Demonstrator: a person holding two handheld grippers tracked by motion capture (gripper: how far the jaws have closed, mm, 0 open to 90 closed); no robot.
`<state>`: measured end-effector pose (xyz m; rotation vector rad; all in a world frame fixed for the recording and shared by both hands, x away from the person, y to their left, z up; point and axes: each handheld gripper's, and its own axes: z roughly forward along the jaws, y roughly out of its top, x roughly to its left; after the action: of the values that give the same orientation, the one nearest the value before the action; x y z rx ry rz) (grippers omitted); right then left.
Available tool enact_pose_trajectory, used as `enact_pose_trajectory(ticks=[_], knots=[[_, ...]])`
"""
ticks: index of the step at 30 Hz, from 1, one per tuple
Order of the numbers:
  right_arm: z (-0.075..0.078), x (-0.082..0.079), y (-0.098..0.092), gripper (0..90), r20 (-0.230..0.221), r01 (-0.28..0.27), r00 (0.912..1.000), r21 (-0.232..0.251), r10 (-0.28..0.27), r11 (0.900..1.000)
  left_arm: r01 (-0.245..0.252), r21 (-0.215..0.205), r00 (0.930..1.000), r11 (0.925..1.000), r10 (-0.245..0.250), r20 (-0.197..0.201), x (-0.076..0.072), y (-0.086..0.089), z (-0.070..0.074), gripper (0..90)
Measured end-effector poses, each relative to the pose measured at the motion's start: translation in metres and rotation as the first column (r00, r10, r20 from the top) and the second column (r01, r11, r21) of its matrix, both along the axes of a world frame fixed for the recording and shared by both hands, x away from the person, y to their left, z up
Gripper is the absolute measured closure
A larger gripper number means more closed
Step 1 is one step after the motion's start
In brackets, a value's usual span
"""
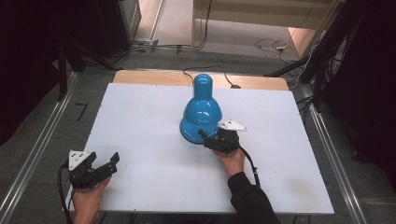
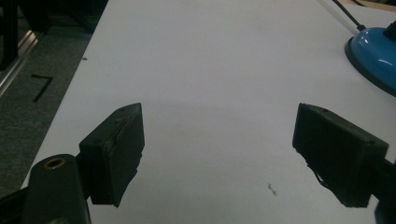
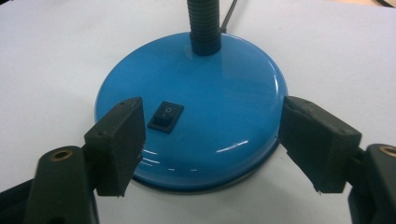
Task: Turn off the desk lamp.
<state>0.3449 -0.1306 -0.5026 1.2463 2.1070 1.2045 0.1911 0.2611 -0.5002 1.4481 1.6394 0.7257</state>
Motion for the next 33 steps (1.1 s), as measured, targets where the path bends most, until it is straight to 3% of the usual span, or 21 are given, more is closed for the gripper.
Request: enact_pose_trajectory(ticks=[33], knots=[[0.009,-0.011,-0.061,15.1,-0.025,0.063,0.9977,0.005,-0.062,0.998,0.002,0.008,1.0,1.0,-0.002,-0.001,0.001,-0.001,0.0,17.2]])
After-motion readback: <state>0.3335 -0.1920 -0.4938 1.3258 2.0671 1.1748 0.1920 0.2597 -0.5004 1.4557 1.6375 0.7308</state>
